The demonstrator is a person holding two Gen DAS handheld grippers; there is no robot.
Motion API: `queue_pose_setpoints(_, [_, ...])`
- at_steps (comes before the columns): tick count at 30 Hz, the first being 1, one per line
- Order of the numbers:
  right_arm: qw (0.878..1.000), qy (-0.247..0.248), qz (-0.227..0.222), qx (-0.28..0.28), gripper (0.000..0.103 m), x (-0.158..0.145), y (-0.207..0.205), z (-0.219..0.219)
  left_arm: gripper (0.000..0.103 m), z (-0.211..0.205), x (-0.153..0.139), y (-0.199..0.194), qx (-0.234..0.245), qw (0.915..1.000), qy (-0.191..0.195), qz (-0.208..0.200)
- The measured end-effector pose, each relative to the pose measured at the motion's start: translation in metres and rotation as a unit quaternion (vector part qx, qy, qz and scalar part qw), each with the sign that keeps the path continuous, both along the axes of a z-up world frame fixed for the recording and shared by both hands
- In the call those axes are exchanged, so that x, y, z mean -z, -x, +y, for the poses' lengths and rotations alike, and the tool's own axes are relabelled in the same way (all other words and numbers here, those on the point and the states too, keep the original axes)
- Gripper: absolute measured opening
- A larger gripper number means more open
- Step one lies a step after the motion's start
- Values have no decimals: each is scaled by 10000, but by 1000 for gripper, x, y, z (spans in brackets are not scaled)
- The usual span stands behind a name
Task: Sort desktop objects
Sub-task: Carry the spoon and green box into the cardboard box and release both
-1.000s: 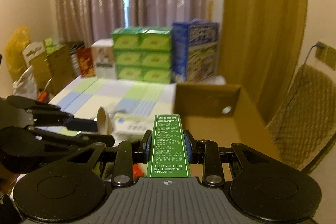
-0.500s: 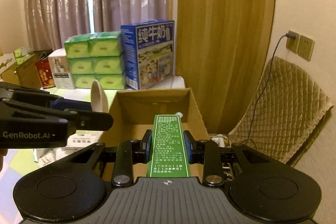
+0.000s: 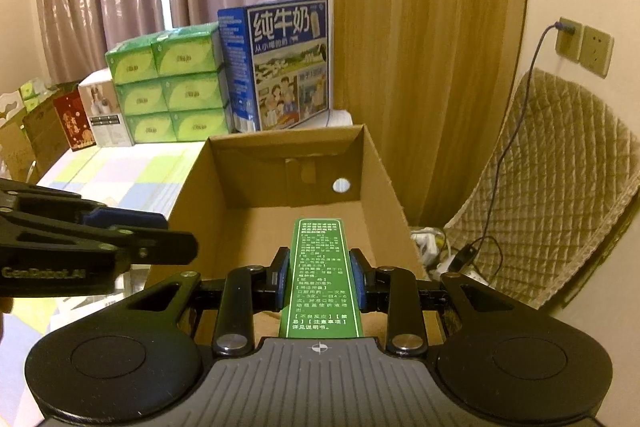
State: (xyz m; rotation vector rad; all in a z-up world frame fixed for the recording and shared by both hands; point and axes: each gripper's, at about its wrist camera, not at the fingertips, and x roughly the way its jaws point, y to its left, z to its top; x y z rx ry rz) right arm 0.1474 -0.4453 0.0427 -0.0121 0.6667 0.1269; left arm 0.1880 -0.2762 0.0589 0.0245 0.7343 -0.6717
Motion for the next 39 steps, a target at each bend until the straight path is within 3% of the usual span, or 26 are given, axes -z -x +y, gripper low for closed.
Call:
queue_pose_setpoints(9, [9996,-268,-10,-123,29,5,-15,11,31,19,0,4,-112,9999,46,-34])
queue_pose_setpoints(10, [9992,-344,-79,-172,33,4,-15,11,31,21,-1,4,-125,9999,48,-39])
queue_pose_setpoints(11, [9991,-365,-118,-185,53,2,-16,12,31,24,-2,5,-137,9999,50,-40])
queue_pose_setpoints(12, [9991,-349,-190,-154,66,0,-14,13,31,26,-2,6,-152,9999,48,-45])
queue_pose_setpoints(18, [9989,-292,-356,-44,68,-11,5,12,34,45,-6,16,-325,9994,9,-99])
queue_pose_setpoints(25, [9985,-306,-456,6,81,-24,38,22,49,74,-12,39,-575,9983,-11,-127])
queue_pose_setpoints(30, [9976,-408,-545,-101,97,-35,65,40,62,101,-17,61,-778,9969,-26,-142])
queue_pose_setpoints(35, [9968,-441,-602,-285,101,-41,89,63,81,133,-21,85,-1060,9941,-81,-206])
queue_pose_setpoints(39, [9959,-533,-608,-415,101,-43,106,81,90,161,-24,105,-1341,9904,-152,-295])
